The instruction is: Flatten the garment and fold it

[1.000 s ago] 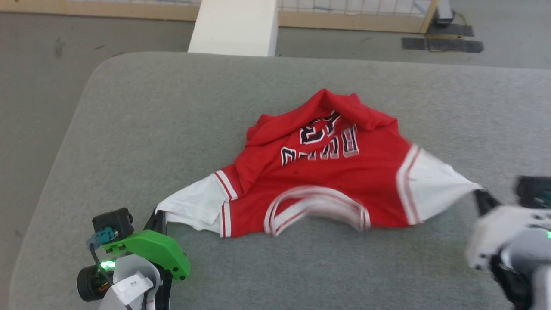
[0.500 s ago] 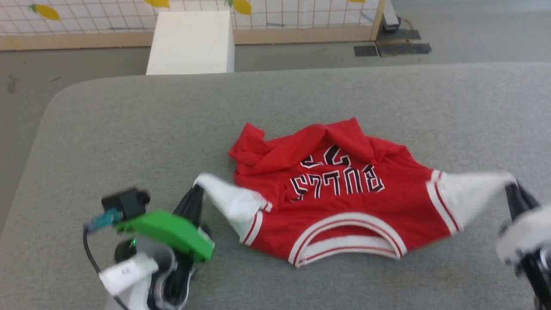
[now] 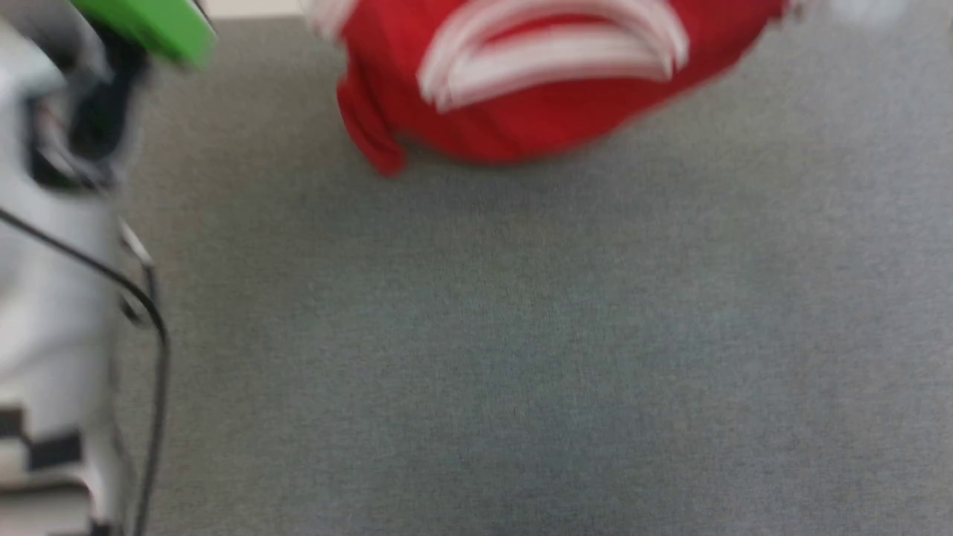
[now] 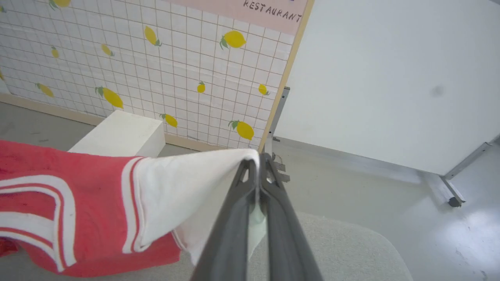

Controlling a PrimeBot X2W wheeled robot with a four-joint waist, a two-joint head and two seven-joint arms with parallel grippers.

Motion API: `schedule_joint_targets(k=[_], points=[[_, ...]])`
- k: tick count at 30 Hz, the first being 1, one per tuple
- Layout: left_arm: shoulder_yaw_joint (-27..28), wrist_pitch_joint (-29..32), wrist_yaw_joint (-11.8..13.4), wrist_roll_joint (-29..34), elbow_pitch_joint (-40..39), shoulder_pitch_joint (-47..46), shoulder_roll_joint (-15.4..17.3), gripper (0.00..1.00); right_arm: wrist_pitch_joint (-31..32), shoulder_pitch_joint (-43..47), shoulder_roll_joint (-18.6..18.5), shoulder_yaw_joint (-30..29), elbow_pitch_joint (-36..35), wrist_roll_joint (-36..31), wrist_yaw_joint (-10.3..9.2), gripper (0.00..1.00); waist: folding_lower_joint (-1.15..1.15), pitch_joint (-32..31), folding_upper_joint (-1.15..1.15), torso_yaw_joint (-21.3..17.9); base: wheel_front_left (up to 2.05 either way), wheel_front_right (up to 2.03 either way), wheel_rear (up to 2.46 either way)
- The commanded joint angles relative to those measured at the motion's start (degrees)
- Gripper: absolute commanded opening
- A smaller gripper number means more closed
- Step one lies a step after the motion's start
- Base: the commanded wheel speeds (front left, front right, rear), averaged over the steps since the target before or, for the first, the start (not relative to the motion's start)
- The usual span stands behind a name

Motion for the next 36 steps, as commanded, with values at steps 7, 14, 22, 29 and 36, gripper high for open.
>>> schedule_joint_targets(k=[7, 14, 22, 29, 36], points=[[2.2, -5.0, 3.7, 5.2, 7.4, -18.1, 2.0, 0.0, -8.8, -20.3, 0.8, 1.1, 10.6, -7.8, -0.09, 0.0, -0.01, 11.6, 0.0, -1.7, 0.0, 0.0, 0.0], [7.2, -17.8, 4.7, 4.3, 15.0, -26.6, 0.8, 0.0, -28.9, -34.0, 4.0, -7.0, 19.4, -16.1, -0.09, 0.0, -0.01, 12.9, 0.0, -1.6, 0.0, 0.0, 0.0], [5.6, -17.7, 1.5, 2.8, 22.0, -17.6, 0.1, 0.0, -31.9, -29.9, 3.6, -4.7, 29.5, -14.1, -0.09, 0.0, -0.01, 9.7, 0.0, -0.7, 0.0, 0.0, 0.0], [3.7, -16.3, -1.6, 1.9, 23.7, -1.2, 0.8, 0.0, -29.6, -13.5, 2.2, 2.9, 30.8, -3.6, -0.09, 0.0, -0.01, 3.3, 0.0, -0.3, 0.0, 0.0, 0.0], [3.5, -14.4, -1.0, -0.7, 17.1, 20.9, -0.7, 0.0, -22.6, 12.4, -0.4, 3.7, 19.0, 6.7, -0.09, 0.0, -0.01, -4.3, 0.0, 0.6, 0.0, 0.0, 0.0]])
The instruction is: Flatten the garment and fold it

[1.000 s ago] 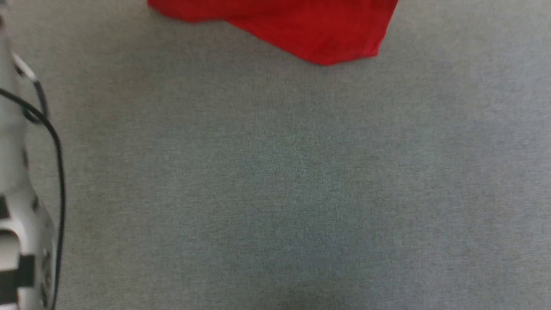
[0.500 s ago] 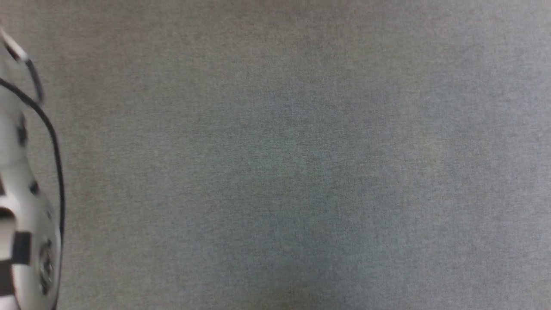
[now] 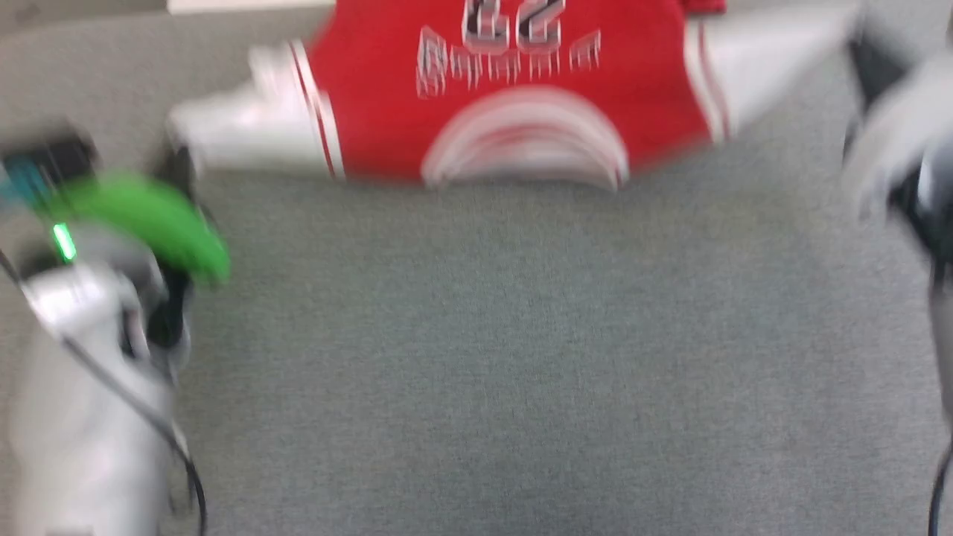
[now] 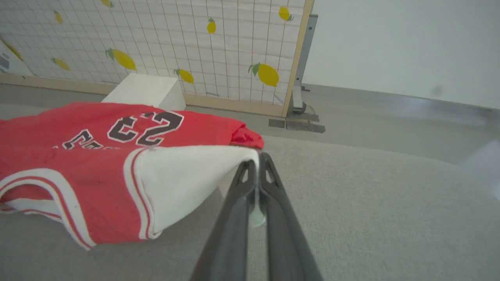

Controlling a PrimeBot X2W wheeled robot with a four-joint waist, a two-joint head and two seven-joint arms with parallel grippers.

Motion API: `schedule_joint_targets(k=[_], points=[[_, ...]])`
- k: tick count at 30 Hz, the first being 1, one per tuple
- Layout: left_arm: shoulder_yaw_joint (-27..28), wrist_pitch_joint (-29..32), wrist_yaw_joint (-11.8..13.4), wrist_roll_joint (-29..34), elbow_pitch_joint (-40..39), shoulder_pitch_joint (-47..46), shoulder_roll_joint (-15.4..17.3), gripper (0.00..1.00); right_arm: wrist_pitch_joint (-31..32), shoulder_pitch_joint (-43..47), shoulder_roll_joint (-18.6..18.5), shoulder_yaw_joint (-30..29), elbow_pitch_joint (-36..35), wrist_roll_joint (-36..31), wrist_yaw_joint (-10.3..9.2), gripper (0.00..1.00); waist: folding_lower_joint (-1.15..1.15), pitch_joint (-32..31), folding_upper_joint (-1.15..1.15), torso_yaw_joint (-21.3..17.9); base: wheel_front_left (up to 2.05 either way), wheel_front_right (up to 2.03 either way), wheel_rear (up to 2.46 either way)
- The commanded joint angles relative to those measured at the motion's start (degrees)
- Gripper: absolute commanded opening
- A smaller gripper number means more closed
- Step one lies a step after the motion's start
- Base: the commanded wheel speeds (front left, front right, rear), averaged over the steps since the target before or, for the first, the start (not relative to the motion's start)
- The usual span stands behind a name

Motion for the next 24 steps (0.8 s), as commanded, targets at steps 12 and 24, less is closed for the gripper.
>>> schedule_joint_targets(k=[12, 24], points=[[1.5, 6.3, 7.2, -5.0, -18.6, 32.4, -3.7, 0.0, 13.4, 38.3, 8.2, -16.1, -23.1, -2.3, -0.09, 0.0, 0.0, -11.0, 0.0, 2.0, 0.0, 0.0, 0.0], [-1.0, 13.4, 12.4, -3.4, -24.3, 46.6, -2.7, 0.0, 20.4, 51.3, 16.2, -26.9, -27.2, -7.3, -0.09, 0.0, 0.0, -13.0, 0.0, 2.4, 0.0, 0.0, 0.0]])
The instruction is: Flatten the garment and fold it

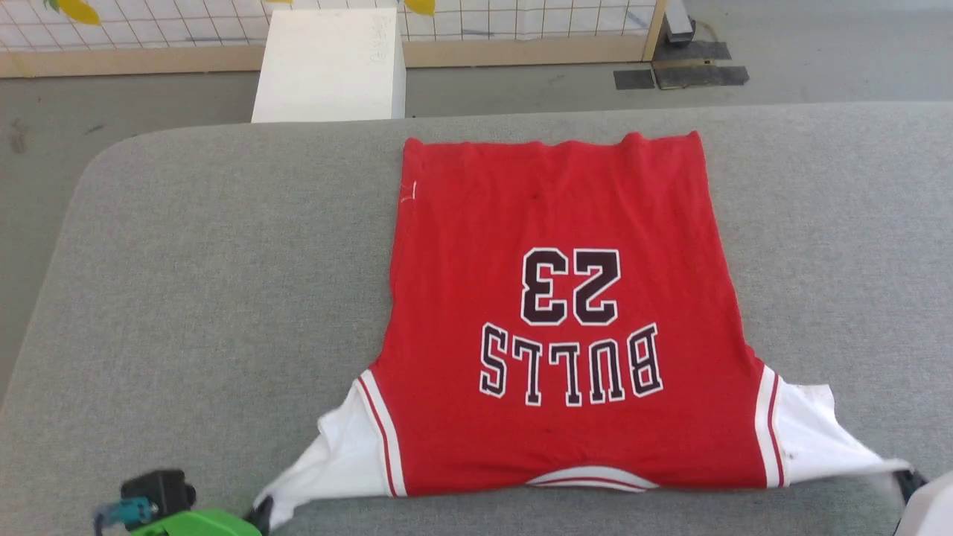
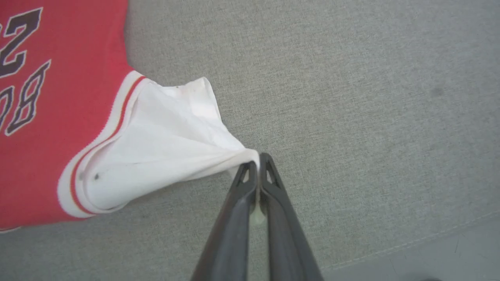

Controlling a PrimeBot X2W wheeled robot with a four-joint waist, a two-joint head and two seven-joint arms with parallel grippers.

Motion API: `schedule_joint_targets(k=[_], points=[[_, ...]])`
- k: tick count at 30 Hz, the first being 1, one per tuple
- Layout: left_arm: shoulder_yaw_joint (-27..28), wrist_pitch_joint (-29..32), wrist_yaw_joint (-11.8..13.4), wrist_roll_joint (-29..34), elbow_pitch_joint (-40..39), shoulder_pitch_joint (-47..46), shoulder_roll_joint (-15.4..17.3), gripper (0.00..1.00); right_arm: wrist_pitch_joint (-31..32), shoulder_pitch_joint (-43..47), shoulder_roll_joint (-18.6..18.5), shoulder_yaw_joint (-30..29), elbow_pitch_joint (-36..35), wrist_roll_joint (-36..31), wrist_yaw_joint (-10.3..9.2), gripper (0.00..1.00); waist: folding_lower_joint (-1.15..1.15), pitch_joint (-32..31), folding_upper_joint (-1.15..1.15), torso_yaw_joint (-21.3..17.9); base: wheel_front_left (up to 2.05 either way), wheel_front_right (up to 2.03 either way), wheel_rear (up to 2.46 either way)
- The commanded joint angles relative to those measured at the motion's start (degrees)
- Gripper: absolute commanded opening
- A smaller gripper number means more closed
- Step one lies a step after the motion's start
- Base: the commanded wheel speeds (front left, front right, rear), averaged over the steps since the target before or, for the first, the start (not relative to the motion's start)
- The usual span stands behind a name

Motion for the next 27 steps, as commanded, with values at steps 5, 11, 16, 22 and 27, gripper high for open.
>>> schedule_joint_targets(k=[5, 11, 16, 22, 27], points=[[-1.0, 1.3, 1.0, 0.7, 0.3, 2.2, 0.6, 0.0, -1.9, 1.3, 0.0, 0.4, 7.0, 0.9, -0.09, 0.0, 0.01, -0.3, 0.0, 0.0, 0.0, 0.0, 0.0], [-2.0, 1.1, 0.5, 0.4, 1.3, 1.2, 0.0, 0.0, -4.6, -1.0, 0.0, 2.6, 14.9, 1.4, -0.09, 0.0, 0.01, 0.1, 0.0, 0.2, 0.0, 0.0, 0.0], [-2.4, 0.5, -0.4, 0.1, 1.1, 0.7, 0.0, 0.0, -4.7, -1.3, 0.0, 2.7, 15.8, 3.1, -0.09, 1.0, 0.01, -0.4, 0.0, 0.7, 0.0, 0.0, 0.0], [-2.5, 0.3, -0.2, 0.3, -0.3, 1.2, 0.2, 0.0, -7.0, 0.0, 0.0, 2.2, 6.8, 3.7, -0.09, 1.0, 0.01, -1.3, 0.0, 1.4, 0.0, 0.0, 0.0], [-3.0, 0.4, -0.4, 0.4, -1.1, 1.2, 0.3, 0.0, -13.9, -4.4, 0.0, 0.9, 1.8, 4.7, -0.09, 1.0, 0.01, -1.8, 0.0, 2.4, 0.0, 0.0, 0.0]])
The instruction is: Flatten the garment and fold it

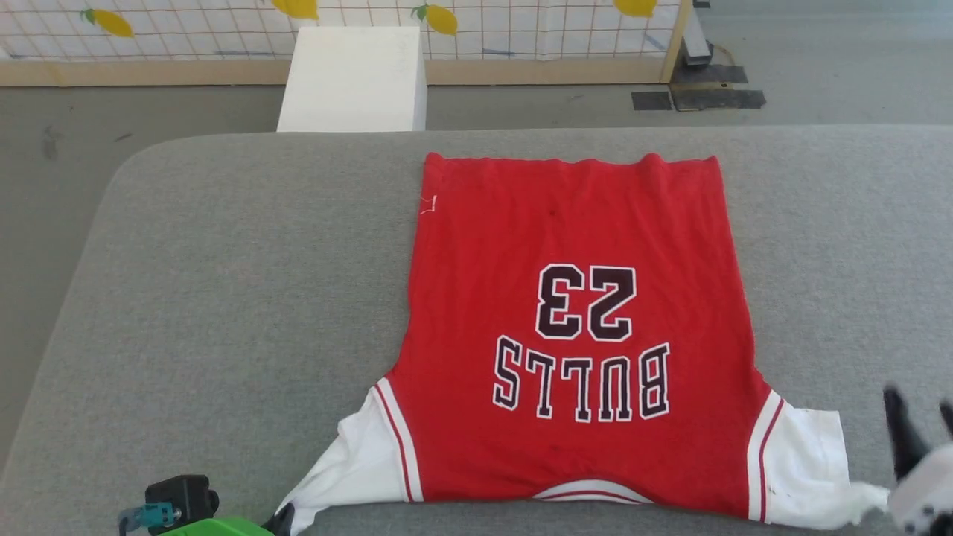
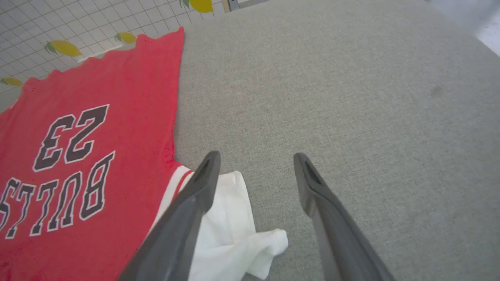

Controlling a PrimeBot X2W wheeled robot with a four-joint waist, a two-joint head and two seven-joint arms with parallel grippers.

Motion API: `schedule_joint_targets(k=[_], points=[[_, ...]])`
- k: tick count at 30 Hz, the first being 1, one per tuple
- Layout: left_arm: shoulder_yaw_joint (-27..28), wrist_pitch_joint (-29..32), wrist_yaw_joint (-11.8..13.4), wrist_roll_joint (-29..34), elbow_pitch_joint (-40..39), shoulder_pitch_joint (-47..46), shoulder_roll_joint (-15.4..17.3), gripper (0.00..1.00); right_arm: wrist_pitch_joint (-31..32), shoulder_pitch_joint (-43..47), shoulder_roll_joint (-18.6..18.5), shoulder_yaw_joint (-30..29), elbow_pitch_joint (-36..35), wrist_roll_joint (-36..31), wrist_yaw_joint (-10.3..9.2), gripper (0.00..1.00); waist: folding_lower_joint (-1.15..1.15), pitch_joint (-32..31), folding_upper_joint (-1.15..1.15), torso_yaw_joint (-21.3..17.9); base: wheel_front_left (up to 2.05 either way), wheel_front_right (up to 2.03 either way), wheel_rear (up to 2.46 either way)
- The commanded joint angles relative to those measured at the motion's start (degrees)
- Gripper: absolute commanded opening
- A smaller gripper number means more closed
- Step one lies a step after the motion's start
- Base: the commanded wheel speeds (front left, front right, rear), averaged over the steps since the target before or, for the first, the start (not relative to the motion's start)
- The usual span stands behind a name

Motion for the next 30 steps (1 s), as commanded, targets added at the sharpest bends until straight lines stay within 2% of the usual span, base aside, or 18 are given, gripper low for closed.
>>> schedule_joint_targets(k=[1, 3, 7, 13, 16, 20, 27, 28, 30], points=[[-0.1, -0.2, -0.2, 0.2, -0.2, -0.1, 0.3, 0.0, -1.9, -2.8, 0.1, 0.2, -0.5, 0.6, -0.08, 1.0, 0.0, 0.0, 0.0, 0.6, 0.0, 0.0, 0.0], [-0.7, -0.2, -0.4, 0.3, -0.7, -0.8, 0.0, 0.0, -7.0, -8.5, -0.3, 1.2, 0.6, 0.5, -0.08, 1.0, 0.0, 0.9, 0.0, 1.6, 0.0, 0.0, 0.0], [-1.6, 0.0, -0.9, 0.5, -1.6, -2.6, -0.1, 0.0, -12.1, -17.8, -2.3, 2.5, 6.8, 1.0, -0.08, 1.0, 0.0, 3.3, 0.0, 3.4, 0.0, 0.0, 0.0], [-2.8, -0.2, -1.6, 1.1, -3.8, -6.1, -0.4, 0.0, -13.0, -32.3, -7.1, 3.7, 20.7, -0.1, -0.08, 1.0, 0.0, 7.6, 0.0, 6.9, 0.0, 0.0, 0.0], [-3.8, -0.4, -2.1, 1.7, -4.8, -8.3, -0.8, 0.0, -10.2, -39.8, -9.2, 3.3, 28.2, -1.4, -0.08, 1.0, 0.0, 10.7, 0.0, 9.2, 0.0, 0.0, 0.0], [-5.0, -1.1, -2.8, 2.1, -5.6, -10.8, -1.6, 0.0, -5.2, -47.9, -11.3, 2.6, 34.6, -3.8, -0.08, 1.0, 0.0, 14.6, 0.0, 11.9, 0.0, 0.0, 0.0], [-6.3, -2.4, -3.6, 2.5, -6.9, -13.2, -2.8, 0.0, 4.8, -58.2, -13.8, 0.2, 39.2, -9.3, -0.08, 1.0, 0.0, 21.4, 0.0, 15.5, 0.0, 0.0, 0.0], [-6.7, -2.8, -3.9, 2.4, -7.1, -13.6, -3.2, 0.0, 8.3, -60.4, -14.6, -1.4, 39.9, -11.4, -0.08, 1.0, 0.0, 23.3, 0.0, 16.4, 0.0, 0.0, 0.0], [-7.1, -3.3, -4.1, 2.3, -7.2, -13.8, -3.5, 0.0, 11.6, -61.7, -15.1, -3.3, 40.0, -13.5, -0.08, 1.0, 0.0, 24.8, 0.0, 17.2, 0.0, 0.0, 0.0]])
